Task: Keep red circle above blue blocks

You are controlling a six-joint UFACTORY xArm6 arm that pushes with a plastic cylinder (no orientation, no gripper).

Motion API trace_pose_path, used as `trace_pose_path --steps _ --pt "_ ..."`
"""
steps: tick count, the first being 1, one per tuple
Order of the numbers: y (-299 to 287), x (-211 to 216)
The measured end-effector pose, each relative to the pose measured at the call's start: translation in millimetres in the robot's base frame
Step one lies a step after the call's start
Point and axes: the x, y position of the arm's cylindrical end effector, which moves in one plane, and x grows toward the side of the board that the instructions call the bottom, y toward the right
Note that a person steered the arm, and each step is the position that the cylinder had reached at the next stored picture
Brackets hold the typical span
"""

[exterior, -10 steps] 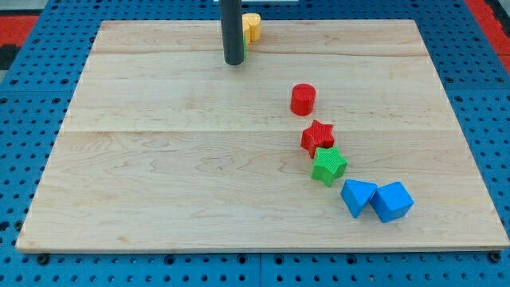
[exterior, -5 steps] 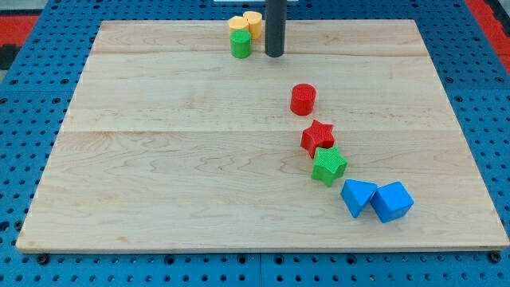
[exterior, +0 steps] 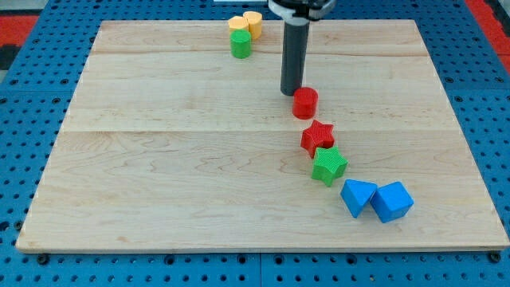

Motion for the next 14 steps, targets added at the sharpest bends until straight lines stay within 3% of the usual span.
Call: trace_pose_path --steps 4,7,8,10,12,13,14 --pt "54 49" --pt "46 64" --pt "7 67" --pt "39 108" --pt "6 113" --pt "-5 92" --pt "33 65"
